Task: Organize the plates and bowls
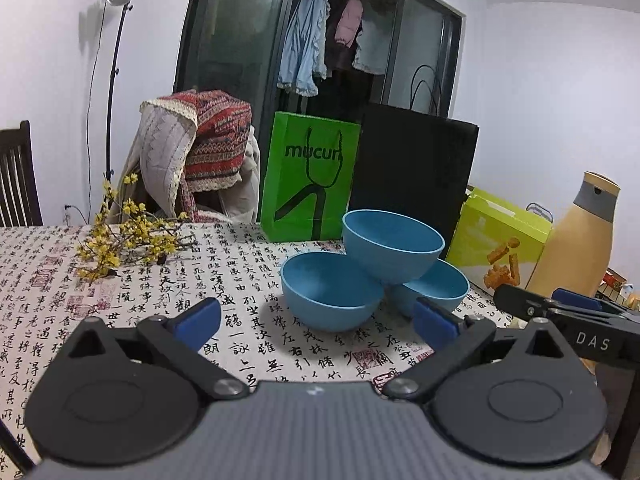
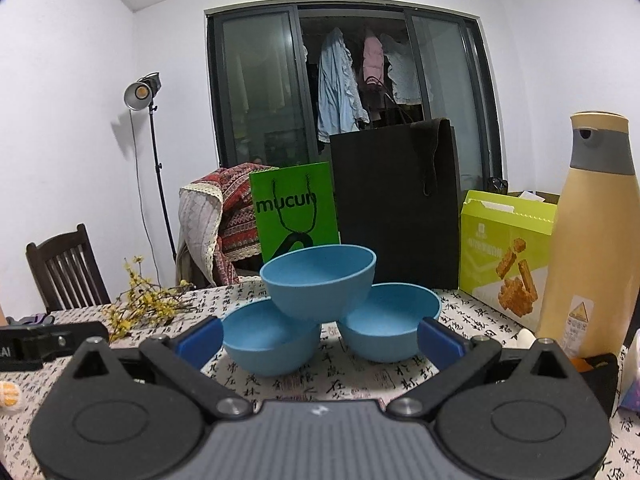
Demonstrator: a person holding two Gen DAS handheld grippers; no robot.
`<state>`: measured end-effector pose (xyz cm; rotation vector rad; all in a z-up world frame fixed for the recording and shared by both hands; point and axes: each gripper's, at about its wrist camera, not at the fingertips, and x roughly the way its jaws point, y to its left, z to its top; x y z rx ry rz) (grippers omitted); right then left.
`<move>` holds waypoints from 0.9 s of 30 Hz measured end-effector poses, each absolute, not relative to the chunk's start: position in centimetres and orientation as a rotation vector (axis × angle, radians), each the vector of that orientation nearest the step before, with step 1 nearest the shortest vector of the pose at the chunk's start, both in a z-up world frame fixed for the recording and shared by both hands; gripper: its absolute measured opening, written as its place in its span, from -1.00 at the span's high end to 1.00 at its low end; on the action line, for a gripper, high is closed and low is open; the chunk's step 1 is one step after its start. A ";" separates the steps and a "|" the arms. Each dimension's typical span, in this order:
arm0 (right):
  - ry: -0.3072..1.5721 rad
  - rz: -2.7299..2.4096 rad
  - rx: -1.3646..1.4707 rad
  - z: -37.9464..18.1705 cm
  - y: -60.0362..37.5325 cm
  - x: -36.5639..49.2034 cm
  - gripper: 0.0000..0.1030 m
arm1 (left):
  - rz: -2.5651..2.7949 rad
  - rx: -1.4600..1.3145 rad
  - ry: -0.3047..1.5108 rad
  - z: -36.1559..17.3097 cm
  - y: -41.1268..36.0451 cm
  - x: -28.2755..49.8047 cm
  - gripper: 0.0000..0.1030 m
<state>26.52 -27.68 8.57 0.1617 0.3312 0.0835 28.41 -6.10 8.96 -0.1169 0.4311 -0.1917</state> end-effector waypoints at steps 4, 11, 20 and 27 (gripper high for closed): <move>0.349 0.074 0.162 9.1 -27.6 27.8 -1.00 | -0.198 -0.144 0.474 9.3 -5.9 29.9 -1.00; 0.383 0.064 0.173 9.7 -27.7 29.6 -1.00 | -0.187 -0.135 0.483 10.1 -6.1 31.4 -1.00; 0.402 0.044 0.194 10.2 -28.1 31.3 -1.00 | -0.193 -0.124 0.499 10.9 -6.9 33.2 -1.00; 0.411 0.027 0.212 10.5 -28.6 32.8 -1.00 | -0.170 -0.101 0.483 11.4 -7.7 34.4 -1.00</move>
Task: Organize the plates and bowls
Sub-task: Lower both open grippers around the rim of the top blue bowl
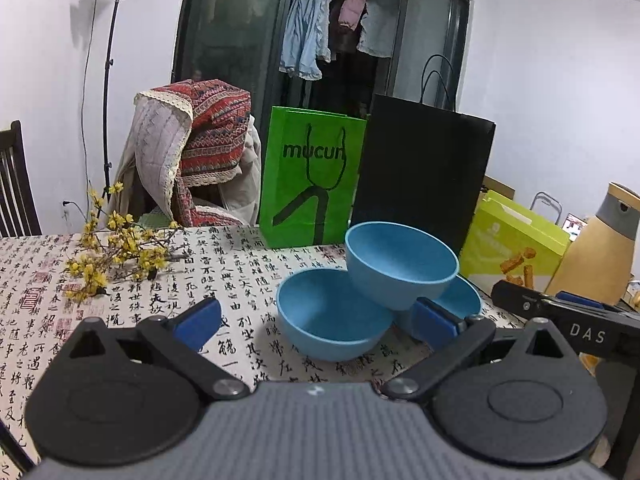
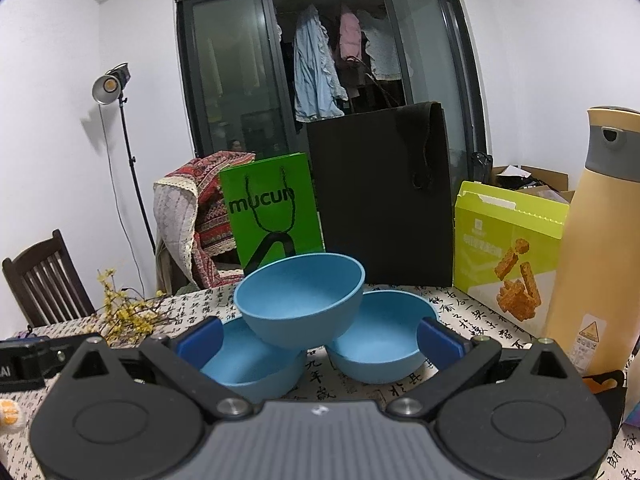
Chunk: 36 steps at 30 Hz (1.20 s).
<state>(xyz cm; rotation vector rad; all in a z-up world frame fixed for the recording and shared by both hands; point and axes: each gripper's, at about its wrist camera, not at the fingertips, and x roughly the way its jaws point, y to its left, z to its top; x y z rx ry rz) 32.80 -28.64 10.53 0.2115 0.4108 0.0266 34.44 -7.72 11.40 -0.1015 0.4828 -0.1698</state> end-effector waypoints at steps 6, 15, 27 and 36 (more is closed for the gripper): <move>0.426 0.000 0.233 10.5 -29.4 34.4 -1.00 | -0.164 -0.114 0.488 11.5 -8.1 36.0 -1.00; 0.439 -0.032 0.254 10.8 -30.5 36.5 -1.00 | -0.172 -0.124 0.476 12.0 -8.7 37.7 -1.00; 0.427 -0.053 0.267 13.1 -30.9 39.5 -1.00 | -0.172 -0.175 0.490 12.0 -8.8 40.2 -1.00; 0.410 -0.033 0.311 13.2 -31.0 41.8 -1.00 | -0.155 -0.198 0.498 12.0 -9.1 42.2 -1.00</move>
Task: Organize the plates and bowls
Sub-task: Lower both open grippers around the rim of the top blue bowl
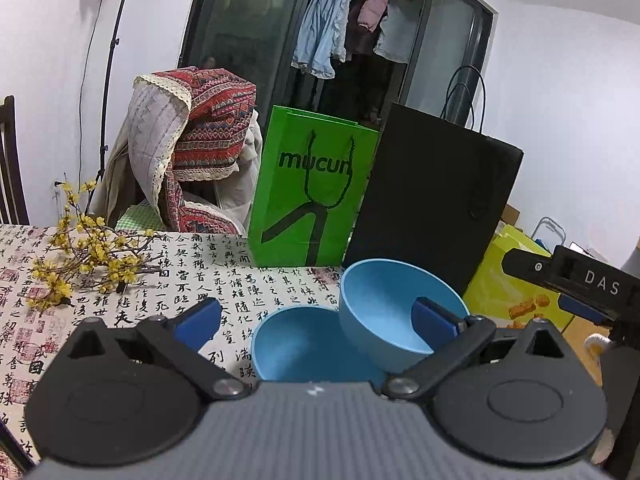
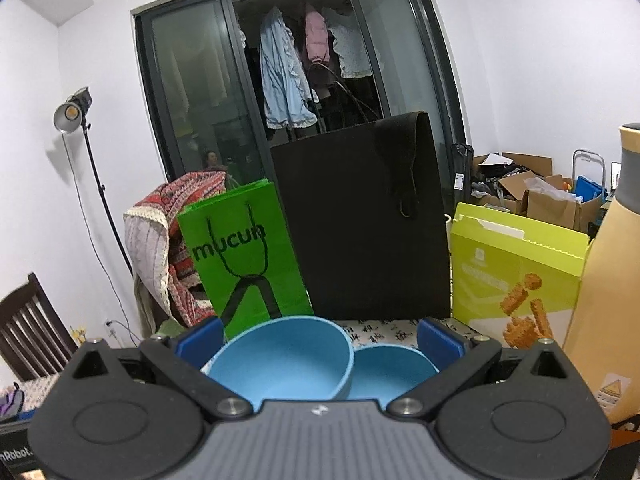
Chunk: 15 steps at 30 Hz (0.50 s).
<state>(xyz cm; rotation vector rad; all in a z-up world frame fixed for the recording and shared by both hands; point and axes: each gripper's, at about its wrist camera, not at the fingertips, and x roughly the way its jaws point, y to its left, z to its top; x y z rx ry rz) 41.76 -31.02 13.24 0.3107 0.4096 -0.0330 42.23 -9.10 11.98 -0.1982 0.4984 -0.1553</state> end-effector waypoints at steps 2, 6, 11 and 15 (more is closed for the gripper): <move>0.407 -0.040 0.325 12.9 -31.3 42.2 -1.00 | -0.153 -0.202 0.500 11.9 -9.2 42.7 -1.00; 0.417 -0.054 0.339 11.8 -31.8 43.1 -1.00 | -0.131 -0.195 0.498 11.5 -9.5 43.4 -1.00; 0.410 -0.021 0.330 10.9 -32.4 43.8 -1.00 | -0.128 -0.192 0.501 10.9 -10.1 44.4 -1.00; 0.395 0.003 0.331 10.8 -32.8 44.1 -1.00 | -0.123 -0.197 0.505 10.6 -10.5 44.9 -1.00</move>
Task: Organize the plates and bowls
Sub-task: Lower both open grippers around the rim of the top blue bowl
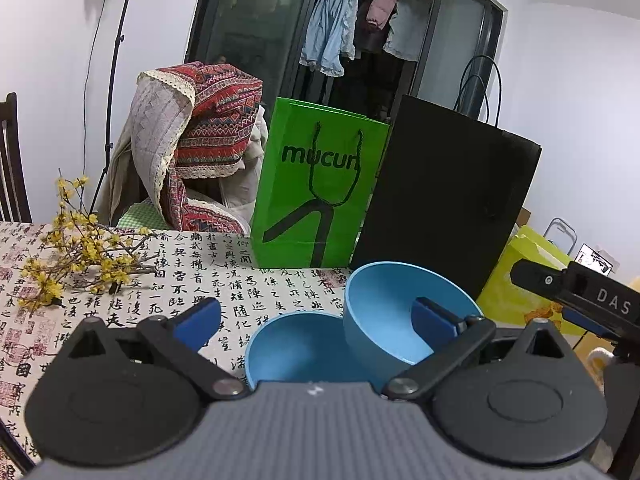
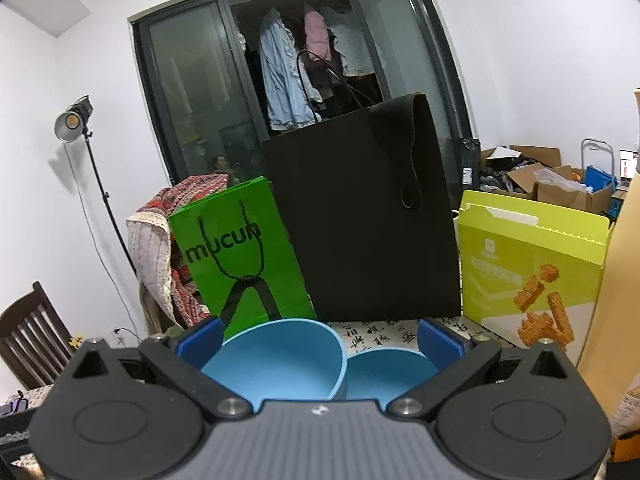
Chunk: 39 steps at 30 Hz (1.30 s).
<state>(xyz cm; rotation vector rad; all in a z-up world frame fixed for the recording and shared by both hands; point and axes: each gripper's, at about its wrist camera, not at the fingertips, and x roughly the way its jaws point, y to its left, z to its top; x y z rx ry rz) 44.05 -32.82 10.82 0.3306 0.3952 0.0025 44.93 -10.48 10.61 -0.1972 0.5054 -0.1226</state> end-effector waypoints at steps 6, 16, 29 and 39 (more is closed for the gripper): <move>0.391 0.003 0.320 10.9 -32.7 44.4 -1.00 | -0.111 -0.189 0.503 10.3 -11.2 45.2 -1.00; 0.419 0.006 0.341 10.0 -33.7 45.4 -1.00 | -0.086 -0.169 0.544 9.5 -12.6 46.9 -1.00; 0.471 0.005 0.368 7.8 -35.0 47.9 -1.00 | -0.043 -0.207 0.626 7.8 -13.4 50.2 -1.00; 0.495 0.045 0.399 6.8 -35.4 49.1 -0.91 | 0.011 -0.220 0.657 7.2 -14.0 52.9 -1.00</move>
